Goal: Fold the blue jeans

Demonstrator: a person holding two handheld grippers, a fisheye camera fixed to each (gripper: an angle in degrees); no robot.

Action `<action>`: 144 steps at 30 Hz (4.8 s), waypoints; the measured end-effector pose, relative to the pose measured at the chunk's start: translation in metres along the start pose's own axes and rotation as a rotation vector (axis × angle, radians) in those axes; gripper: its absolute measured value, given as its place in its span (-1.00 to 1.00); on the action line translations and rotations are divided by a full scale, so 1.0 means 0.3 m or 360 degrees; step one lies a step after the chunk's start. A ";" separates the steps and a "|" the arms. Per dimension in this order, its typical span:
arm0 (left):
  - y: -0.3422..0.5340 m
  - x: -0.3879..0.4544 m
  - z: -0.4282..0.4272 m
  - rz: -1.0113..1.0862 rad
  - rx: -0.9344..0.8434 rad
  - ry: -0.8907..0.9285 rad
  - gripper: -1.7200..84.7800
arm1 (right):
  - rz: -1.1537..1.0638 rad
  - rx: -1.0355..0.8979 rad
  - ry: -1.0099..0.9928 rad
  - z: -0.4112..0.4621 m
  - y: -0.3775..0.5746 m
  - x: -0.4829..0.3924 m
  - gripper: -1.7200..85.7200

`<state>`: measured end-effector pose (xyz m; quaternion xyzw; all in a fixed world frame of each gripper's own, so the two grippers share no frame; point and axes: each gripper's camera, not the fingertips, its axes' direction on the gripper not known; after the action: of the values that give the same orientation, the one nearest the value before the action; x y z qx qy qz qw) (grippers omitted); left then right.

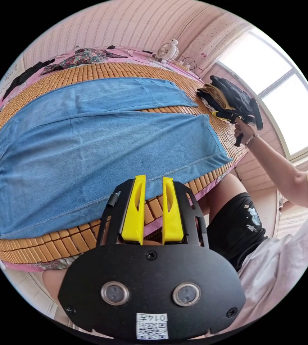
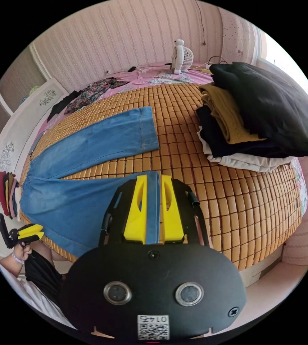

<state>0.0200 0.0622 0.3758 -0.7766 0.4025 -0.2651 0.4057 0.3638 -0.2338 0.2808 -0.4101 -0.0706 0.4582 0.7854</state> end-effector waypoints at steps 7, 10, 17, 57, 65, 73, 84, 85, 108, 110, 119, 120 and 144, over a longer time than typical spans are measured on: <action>-0.073 0.099 0.116 0.0169 -0.0017 0.0012 -0.79 | -0.0122 -0.0313 -0.0066 -0.142 0.336 -0.055 -0.78; -0.117 0.127 0.144 0.0228 -0.0004 -0.0006 -0.78 | 0.0054 -0.0351 -0.0062 -0.168 0.410 0.014 -0.77; -0.286 -0.029 0.176 0.0001 0.0081 -0.0116 -0.79 | 0.0221 -0.0362 -0.0193 -0.152 0.415 0.073 -0.77; -0.421 -0.024 0.471 -0.0081 0.0006 -0.0226 -0.85 | 0.0060 0.0108 -0.0582 -0.734 0.468 0.187 -0.94; -0.428 -0.018 0.486 -0.0069 -0.0013 -0.0217 -0.84 | 0.0076 0.0156 -0.0718 -0.762 0.519 0.208 -0.93; -0.414 0.013 0.463 -0.0013 -0.0025 -0.0091 -0.79 | 0.0097 -0.0379 -0.0373 -0.543 0.665 0.207 -0.88; -0.185 0.384 0.443 0.0517 -0.0178 0.0139 -0.78 | 0.0154 -0.0134 -0.0301 -0.171 0.305 0.138 -0.86; -0.164 0.408 0.469 0.0547 -0.0225 0.0121 -0.77 | 0.0157 -0.0180 -0.0287 -0.145 0.298 0.135 -0.86; -0.160 0.447 0.419 0.0658 -0.0271 0.0236 -0.75 | -0.0335 -0.0288 -0.0198 -0.119 0.432 -0.131 -0.91; -0.152 0.444 0.417 0.0673 -0.0299 0.0233 -0.75 | -0.0409 -0.0456 -0.0140 -0.073 0.503 -0.161 -0.92; -0.104 0.430 0.361 0.0731 -0.0346 0.0229 -0.75 | -0.0475 -0.0451 0.0252 -0.030 0.674 -0.237 -0.96; -0.100 0.428 0.353 0.0737 -0.0344 0.0222 -0.76 | -0.0484 -0.0444 0.0273 -0.025 0.675 -0.244 -0.96; 0.779 -1.123 -0.916 -0.1561 0.0818 -0.0578 -0.86 | 0.0191 -0.0221 0.0014 -0.135 0.561 -0.049 -0.87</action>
<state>-0.4593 0.1497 0.2957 -0.7818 -0.1574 -0.3737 0.4736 0.2637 -0.2278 0.1388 -0.4692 -0.0740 0.4967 0.7264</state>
